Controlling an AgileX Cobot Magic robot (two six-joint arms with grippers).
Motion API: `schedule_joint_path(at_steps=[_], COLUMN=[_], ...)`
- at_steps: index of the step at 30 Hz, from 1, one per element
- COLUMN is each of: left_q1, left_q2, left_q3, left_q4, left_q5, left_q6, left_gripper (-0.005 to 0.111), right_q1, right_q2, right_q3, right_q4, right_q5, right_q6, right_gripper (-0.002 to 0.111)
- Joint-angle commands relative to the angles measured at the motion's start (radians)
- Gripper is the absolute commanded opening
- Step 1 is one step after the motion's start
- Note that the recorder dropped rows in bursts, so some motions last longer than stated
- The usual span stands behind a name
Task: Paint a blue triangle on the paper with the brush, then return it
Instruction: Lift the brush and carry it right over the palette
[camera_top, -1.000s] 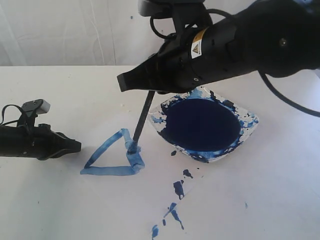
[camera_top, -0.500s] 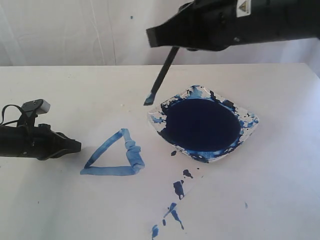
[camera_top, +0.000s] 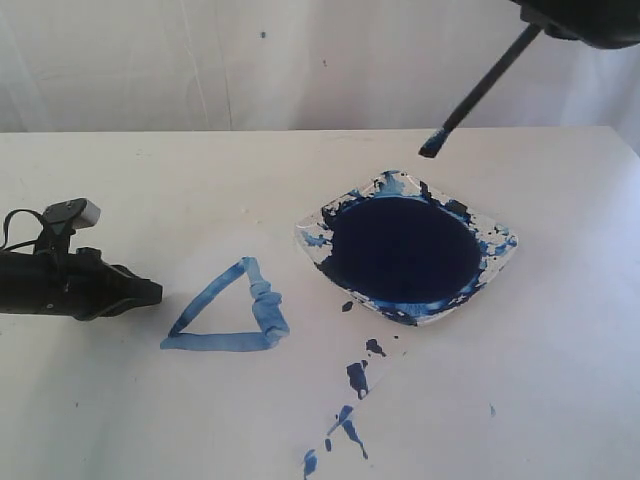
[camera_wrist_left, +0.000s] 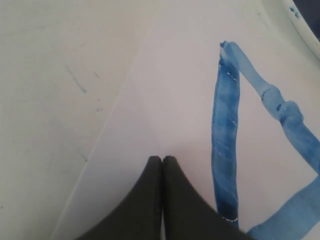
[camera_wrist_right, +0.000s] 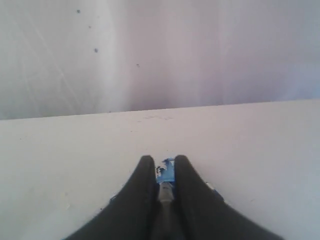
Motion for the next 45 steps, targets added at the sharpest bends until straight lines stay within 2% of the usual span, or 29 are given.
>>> schedule_joint_path(at_steps=[1,7,13,18,30,45], left_q1=[0.002,0.002,0.002,0.002,0.002,0.002], left_q2=[-0.006,-0.006,-0.006,-0.006,-0.006,-0.006], left_q3=[0.009,0.009,0.009,0.009,0.009,0.009], left_q4=[-0.021,-0.021,-0.021,-0.021,-0.021,-0.021], left_q5=[0.020,0.020,0.020,0.020,0.020,0.020], left_q6=[0.003,0.003,0.003,0.003,0.003,0.003], left_gripper=[0.000,0.000,0.000,0.000,0.000,0.000], right_q1=[-0.095,-0.147,-0.200,-0.202,-0.202,-0.202], right_q2=[-0.007,-0.009,-0.009,-0.016,-0.016,-0.013], right_q3=[0.085,0.206,0.269,0.375,0.556,0.675], right_q4=[-0.007,0.010,0.013,0.015,0.029,0.142], right_q5=[-0.070,-0.309,-0.342,-0.502,-0.728,-0.788], right_q6=[0.090,0.250,0.343,0.429,0.580,0.571], right_gripper=[0.000,0.000,0.000,0.000,0.000,0.000])
